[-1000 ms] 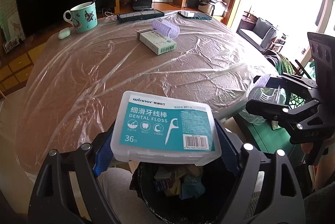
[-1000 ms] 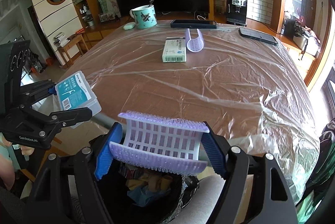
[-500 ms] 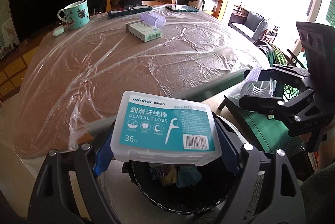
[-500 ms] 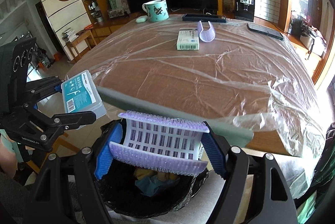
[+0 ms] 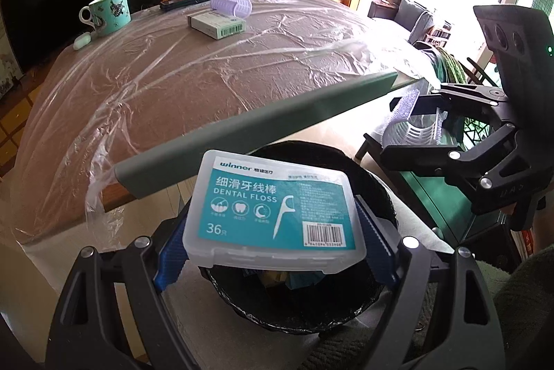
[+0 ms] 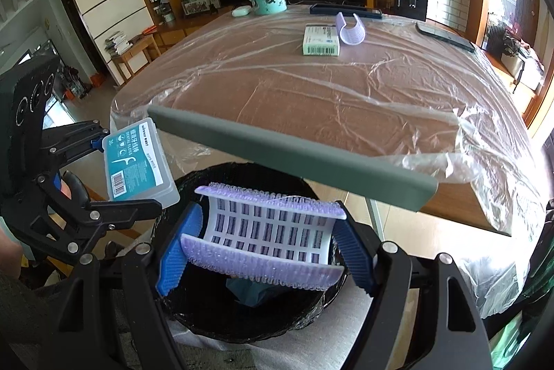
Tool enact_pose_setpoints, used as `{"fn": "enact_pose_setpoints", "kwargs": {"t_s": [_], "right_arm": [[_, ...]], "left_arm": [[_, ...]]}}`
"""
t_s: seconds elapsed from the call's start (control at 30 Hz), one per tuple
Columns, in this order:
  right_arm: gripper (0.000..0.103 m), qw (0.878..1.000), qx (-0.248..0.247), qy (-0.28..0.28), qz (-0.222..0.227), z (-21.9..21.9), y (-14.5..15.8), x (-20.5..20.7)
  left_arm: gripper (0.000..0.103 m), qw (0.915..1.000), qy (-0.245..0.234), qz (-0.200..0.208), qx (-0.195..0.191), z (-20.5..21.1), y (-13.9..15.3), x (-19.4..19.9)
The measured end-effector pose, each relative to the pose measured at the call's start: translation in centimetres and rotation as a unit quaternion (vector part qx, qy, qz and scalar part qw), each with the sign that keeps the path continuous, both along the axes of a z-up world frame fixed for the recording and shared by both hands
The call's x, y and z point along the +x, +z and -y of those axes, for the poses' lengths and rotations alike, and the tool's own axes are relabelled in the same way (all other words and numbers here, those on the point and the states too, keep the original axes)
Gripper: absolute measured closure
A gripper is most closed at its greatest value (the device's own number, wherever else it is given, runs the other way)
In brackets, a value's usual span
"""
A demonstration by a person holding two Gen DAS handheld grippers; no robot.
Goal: Collect trash
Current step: 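Carry the floss box and lavender roller over the black bin with both tools, then open both tools to drop the floss box and roller into the bin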
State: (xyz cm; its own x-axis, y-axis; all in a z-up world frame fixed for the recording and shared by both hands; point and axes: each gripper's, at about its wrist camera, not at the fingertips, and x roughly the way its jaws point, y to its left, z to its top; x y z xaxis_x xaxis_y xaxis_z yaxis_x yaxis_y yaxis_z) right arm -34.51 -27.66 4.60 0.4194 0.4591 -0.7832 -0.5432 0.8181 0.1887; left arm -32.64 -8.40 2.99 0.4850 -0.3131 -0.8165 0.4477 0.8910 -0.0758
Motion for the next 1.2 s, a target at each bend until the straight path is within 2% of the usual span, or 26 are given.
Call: {"fn": "enact_pose_setpoints", "kwargs": {"t_s": [0.6, 1.2], "right_arm": [[0.028, 0.998, -0.041, 0.015, -0.034, -1.8, -4.2, -0.3], [0.028, 0.997, -0.053, 0.003, -0.061, -2.4, -7.4, 0.8]], "left_arm": [[0.018, 0.9976, -0.009, -0.061, 0.031, 0.8, -5.3, 0.1], [0.018, 0.9938, -0.013, -0.094, 0.058, 1.3, -9.3, 1.2]]}}
